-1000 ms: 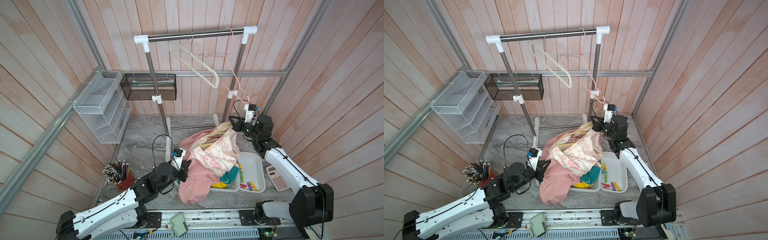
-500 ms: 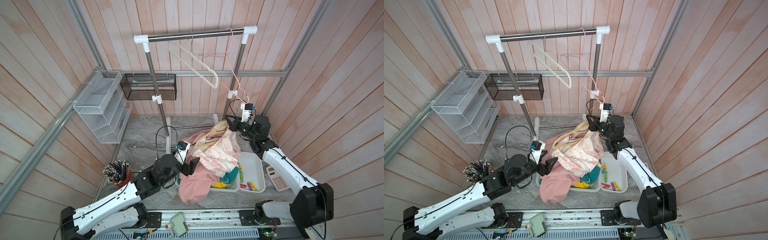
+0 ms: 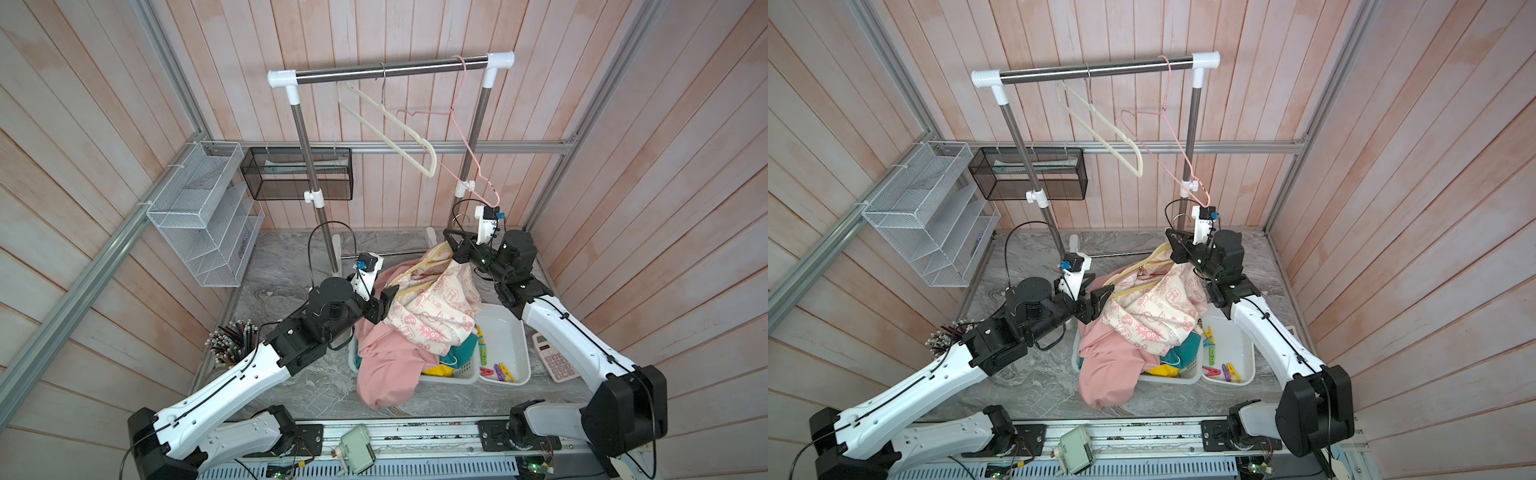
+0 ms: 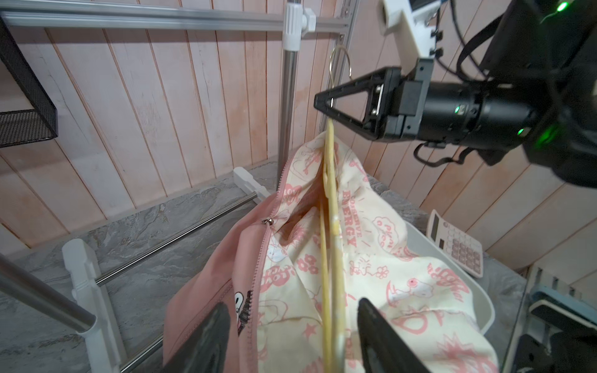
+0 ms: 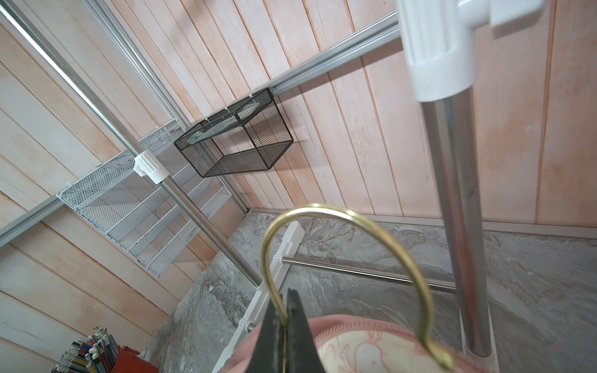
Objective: Remove the clothespins securing jackets to the hanger
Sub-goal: Remove the jacket from the hanger.
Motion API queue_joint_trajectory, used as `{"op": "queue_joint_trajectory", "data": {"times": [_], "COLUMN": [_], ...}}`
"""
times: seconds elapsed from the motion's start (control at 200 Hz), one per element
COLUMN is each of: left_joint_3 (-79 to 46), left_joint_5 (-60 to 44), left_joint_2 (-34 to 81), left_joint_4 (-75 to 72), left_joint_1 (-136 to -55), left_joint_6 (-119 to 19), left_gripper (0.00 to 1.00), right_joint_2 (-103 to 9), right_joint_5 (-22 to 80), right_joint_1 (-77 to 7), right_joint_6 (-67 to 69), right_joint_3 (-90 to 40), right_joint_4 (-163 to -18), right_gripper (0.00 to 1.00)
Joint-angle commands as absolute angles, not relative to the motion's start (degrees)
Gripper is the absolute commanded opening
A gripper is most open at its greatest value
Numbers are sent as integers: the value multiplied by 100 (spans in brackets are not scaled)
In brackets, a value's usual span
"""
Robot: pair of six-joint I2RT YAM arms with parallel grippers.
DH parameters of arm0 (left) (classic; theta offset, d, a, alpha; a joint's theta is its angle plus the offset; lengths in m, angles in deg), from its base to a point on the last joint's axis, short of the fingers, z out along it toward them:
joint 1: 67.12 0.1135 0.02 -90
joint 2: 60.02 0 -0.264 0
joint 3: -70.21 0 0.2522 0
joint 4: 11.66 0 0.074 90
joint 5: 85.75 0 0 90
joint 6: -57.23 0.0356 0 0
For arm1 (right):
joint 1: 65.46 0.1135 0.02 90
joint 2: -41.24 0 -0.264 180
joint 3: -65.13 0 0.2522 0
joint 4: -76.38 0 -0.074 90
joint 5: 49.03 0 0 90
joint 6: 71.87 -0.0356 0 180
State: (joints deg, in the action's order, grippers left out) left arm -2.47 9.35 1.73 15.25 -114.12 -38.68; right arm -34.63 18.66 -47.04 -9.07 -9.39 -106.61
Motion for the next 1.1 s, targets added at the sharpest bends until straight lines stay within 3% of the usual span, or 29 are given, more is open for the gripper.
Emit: {"op": "queue_joint_trajectory", "data": {"times": [0.0, 0.095, 0.415, 0.785, 0.825, 0.975, 1.095], "left_joint_3": [-532, -588, -639, -479, -478, -495, -485], "left_joint_5": [322, 176, -132, -103, -103, 114, 361], "left_joint_2": [304, 367, 396, -80, -126, -435, -827], "left_joint_4": [1660, 1577, 1375, 1409, 1442, 1744, 2076], "left_joint_1": [-11229, -11206, -11208, -11204, -11208, -11206, -11208], "left_joint_6": [-3752, -3582, -3585, -3681, -3682, -3881, -3965], "left_gripper": [55, 48, 0, 0, 0, 0, 0], "right_joint_2": [-3373, -3373, -3384, -3241, -3234, -3078, -2754], "right_joint_5": [1892, 1853, 1562, 1314, 1289, 1202, 1197], "right_joint_1": [-4666, -4657, -4594, -4632, -4635, -4655, -4703], "right_joint_6": [-834, -815, -640, -731, -736, -556, -282], "right_joint_3": [-1148, -1149, -1113, -1081, -1086, -947, -571], "right_joint_4": [-10886, -10889, -10912, -11041, -11036, -11018, -11147], "right_gripper": [0, 0, 0, 0, 7, 56, 72]}}
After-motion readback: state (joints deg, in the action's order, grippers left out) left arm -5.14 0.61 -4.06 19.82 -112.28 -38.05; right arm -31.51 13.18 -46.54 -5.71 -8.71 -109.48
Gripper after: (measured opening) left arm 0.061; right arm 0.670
